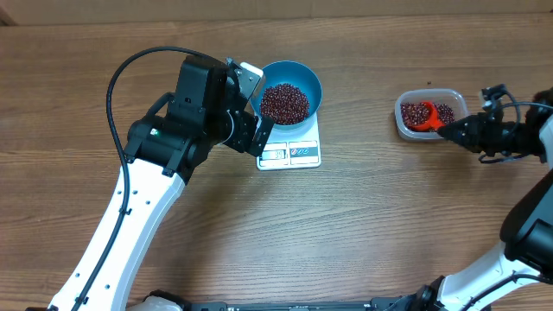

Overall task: Scoop item into bowl and weigh 150g on scale
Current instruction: 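Lift the filled scoop and carry it over the teal bowl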

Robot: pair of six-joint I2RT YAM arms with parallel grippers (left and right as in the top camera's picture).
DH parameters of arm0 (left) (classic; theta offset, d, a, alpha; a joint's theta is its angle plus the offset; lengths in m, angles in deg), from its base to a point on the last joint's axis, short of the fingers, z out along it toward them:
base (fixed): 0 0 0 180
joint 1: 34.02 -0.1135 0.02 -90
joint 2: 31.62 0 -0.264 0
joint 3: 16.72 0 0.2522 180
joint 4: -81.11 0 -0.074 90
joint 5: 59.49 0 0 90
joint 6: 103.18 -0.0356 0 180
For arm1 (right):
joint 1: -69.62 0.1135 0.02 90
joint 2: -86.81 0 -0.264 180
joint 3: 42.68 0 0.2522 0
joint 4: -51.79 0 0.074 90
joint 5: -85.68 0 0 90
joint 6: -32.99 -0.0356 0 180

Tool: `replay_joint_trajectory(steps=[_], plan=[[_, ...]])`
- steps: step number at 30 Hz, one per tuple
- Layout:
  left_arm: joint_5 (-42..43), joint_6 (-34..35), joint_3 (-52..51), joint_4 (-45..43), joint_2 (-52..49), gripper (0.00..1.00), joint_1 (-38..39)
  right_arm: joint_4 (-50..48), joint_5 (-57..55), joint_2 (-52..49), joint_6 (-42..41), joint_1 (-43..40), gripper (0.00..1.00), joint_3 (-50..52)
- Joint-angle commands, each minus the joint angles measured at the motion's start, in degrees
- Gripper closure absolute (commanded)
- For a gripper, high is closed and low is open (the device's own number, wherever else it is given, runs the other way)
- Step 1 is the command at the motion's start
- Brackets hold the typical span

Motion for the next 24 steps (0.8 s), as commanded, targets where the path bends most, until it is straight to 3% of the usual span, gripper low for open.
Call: replay_joint_trajectory(steps=[1,18,24], plan=[[0.79,-1.09,0.59,-0.09,0.15,0.00,-0.33,0.37,3.78,-0.07,-0.09,-1.62,0.96,0.31],[0.79,-1.07,0.59,-0.09,0.15,0.00,-0.31,4.59,25.68,-0.07,0.24,-4.33,0.96,0.31],[0.79,-1.09,0.59,-0.09,0.15,0.00,-0.33,6.43,27.93,0.11,0.59,-1.66,0.97,0.24]])
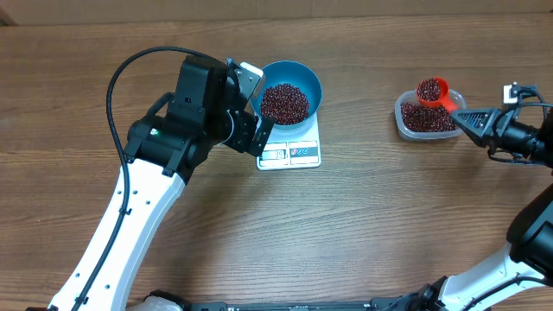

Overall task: Scoop item into bowl and weigh 150g on scale
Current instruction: 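Lift the filled scoop and carry it over the teal bowl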

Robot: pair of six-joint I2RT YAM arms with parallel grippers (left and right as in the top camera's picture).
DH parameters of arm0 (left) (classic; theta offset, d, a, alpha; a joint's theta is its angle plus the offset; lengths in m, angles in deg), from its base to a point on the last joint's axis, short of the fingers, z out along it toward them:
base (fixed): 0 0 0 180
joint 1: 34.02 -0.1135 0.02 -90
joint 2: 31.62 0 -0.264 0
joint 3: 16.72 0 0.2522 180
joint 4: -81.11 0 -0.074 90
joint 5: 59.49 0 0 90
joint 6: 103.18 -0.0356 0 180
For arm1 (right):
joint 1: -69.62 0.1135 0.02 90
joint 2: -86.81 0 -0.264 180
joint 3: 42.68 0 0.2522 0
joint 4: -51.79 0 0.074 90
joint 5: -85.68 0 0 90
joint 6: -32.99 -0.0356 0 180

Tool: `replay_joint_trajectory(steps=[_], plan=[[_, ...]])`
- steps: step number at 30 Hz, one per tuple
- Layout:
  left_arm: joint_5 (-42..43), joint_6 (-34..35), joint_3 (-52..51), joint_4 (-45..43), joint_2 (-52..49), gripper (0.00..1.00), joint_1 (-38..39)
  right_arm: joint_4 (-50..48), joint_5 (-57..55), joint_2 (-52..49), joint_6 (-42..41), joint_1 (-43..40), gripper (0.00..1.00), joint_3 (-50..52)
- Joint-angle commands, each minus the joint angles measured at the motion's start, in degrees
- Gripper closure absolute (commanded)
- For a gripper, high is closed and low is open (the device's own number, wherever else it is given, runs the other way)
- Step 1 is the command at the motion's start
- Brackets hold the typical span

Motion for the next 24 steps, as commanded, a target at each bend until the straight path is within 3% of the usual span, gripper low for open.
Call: replay_joint_trajectory(steps=[1,11,14,20,24], plan=[[0.81,-1.09,0.59,-0.09,0.15,0.00,-0.31,0.24,4.50,0.24,0.74,3.04,0.96,0.24],[0.79,-1.09,0.59,-0.09,0.15,0.00,-0.31,-6.64,11.85,1.36,-2.47,19.21,0.96,-1.66],[0.79,-1.09,0.59,-0.09,0.15,0.00,-0.33,-13.16,11.82,1.36,-9.38,22.95,0.96,-2.14],[0.81,-1.09,0.59,-0.09,0.15,0.00,-0.31,-37.24,6.97,1.36,-33.83,31.52,0.96,-2.14],[0.81,-1.09,0.59,-0.09,0.15,0.00,-0.31,-48.72,2.71,1.36,-40.04,35.43,0.96,-2.14]])
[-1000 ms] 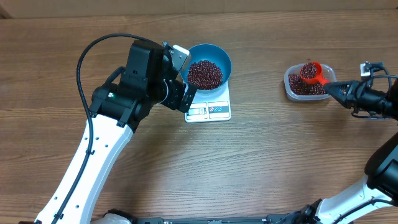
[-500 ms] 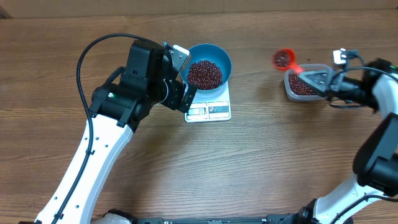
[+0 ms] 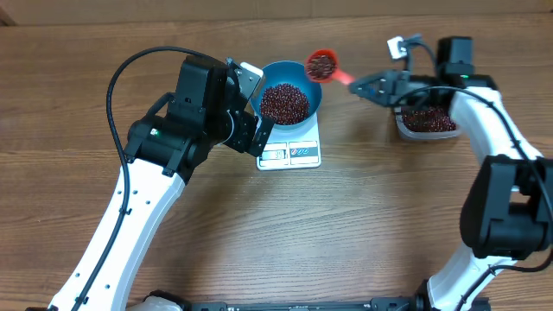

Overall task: Scoop item into bowl and weigh 150g on scale
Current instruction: 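Lift the filled scoop and carry it over the teal bowl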

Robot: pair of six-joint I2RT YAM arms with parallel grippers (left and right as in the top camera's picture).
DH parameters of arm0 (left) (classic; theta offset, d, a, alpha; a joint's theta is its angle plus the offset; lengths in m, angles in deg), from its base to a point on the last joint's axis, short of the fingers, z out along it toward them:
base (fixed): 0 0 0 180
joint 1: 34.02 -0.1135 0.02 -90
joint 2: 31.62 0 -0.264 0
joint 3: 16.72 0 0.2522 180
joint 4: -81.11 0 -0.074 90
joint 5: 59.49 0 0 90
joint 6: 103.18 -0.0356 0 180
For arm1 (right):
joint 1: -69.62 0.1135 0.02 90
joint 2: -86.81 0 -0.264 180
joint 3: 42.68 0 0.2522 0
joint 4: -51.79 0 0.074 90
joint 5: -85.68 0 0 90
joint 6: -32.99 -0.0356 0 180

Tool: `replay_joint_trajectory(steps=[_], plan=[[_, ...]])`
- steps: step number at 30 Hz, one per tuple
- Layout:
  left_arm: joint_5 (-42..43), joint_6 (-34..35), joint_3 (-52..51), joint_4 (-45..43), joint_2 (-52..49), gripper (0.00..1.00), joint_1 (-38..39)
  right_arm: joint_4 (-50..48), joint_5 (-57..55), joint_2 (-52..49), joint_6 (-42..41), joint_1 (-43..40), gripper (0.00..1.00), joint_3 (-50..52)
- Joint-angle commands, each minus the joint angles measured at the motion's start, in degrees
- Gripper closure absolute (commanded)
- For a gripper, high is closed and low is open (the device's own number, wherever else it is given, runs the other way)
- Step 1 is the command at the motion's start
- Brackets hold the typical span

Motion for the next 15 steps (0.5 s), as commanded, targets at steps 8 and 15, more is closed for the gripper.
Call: replay_joint_trajectory(steps=[8,15], plan=[[0.68,-1.07,0.59,-0.15,0.15,0.00,-0.33,-14.19,-5.25,1.33,-3.54,6.01,0.96,-1.20],[0.68,-1.05,0.59,-0.13,0.15,0.00,-0.33,-12.90,-5.03,1.33,9.57,6.38,0.96,-1.16]])
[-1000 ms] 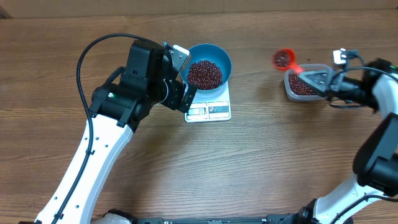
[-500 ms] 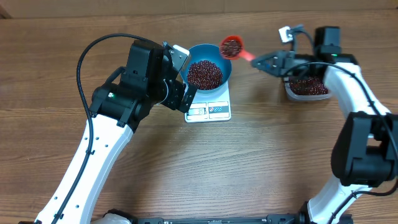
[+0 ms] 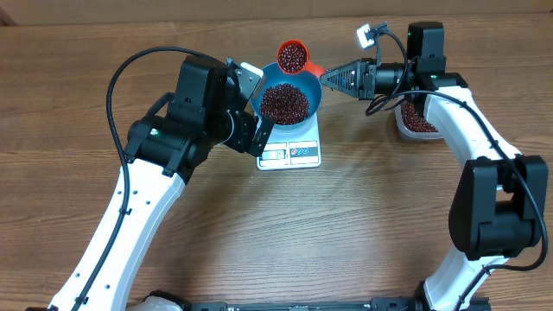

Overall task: Scoop item into bowl and weigh 150g on scale
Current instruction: 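Lift the filled scoop and carry it over the teal bowl, then tilt the scoop with the right gripper, trickling beans into the bowl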

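A blue bowl (image 3: pixel 313 79) holding dark red beans (image 3: pixel 284 102) stands on a white scale (image 3: pixel 291 152). My right gripper (image 3: pixel 327 77) is shut on the handle of a red scoop (image 3: pixel 292 56) full of beans, held level over the bowl's far rim. My left gripper (image 3: pixel 262 102) sits at the bowl's left rim and seems to grip it; whether it is shut cannot be told. A clear tub of beans (image 3: pixel 416 123) lies at the right, partly hidden by the right arm.
The scale's display faces the near side below the bowl. My left arm (image 3: pixel 138 199) crosses the table's left half, and the right arm (image 3: pixel 484 164) runs down the right side. Bare wood lies in front of the scale.
My right gripper has carried the loaded scoop a little further left, from the bowl's far right edge to above its far rim. The left arm is unmoved.
First the scoop was down in the clear tub at the right. Then it was lifted out, heaped with beans, above the tub's far edge. Later it was beside the blue bowl, and now it hangs over the bowl's rim. The left arm stayed at the bowl throughout.
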Robot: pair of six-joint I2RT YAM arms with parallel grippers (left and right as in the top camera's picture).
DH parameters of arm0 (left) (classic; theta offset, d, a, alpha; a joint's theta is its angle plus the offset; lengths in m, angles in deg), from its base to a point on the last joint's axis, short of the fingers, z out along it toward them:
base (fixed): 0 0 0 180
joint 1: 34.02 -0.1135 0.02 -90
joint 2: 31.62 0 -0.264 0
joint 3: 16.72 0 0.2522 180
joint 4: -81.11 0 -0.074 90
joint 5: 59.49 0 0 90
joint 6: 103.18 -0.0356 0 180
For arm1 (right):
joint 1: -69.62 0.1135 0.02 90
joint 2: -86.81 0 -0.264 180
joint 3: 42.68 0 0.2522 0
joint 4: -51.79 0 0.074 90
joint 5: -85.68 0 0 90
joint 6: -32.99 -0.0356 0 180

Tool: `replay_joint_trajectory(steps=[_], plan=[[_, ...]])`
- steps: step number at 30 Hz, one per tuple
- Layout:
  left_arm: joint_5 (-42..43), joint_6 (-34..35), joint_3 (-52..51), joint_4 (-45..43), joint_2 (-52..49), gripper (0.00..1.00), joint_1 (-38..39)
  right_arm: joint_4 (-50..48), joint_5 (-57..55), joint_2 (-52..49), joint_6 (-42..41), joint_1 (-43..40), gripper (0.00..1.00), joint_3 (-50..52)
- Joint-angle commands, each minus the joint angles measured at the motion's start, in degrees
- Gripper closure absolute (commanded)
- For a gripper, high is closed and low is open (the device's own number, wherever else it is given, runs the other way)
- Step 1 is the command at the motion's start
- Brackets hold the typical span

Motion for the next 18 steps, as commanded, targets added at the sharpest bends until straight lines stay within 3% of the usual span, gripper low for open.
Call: replay_joint_trajectory(steps=[1,8,18], plan=[[0.66,-1.07,0.59,-0.07,0.15,0.00,-0.31,0.70,0.20,1.31,10.60,0.26,0.96,-1.09],[0.63,-1.07,0.59,-0.09,0.15,0.00,-0.33,2.71,0.22,1.31,26.45,0.26,0.96,-1.09],[0.66,-1.09,0.59,-0.09,0.15,0.00,-0.31,2.69,0.15,1.31,34.12,0.26,0.96,-1.09]])
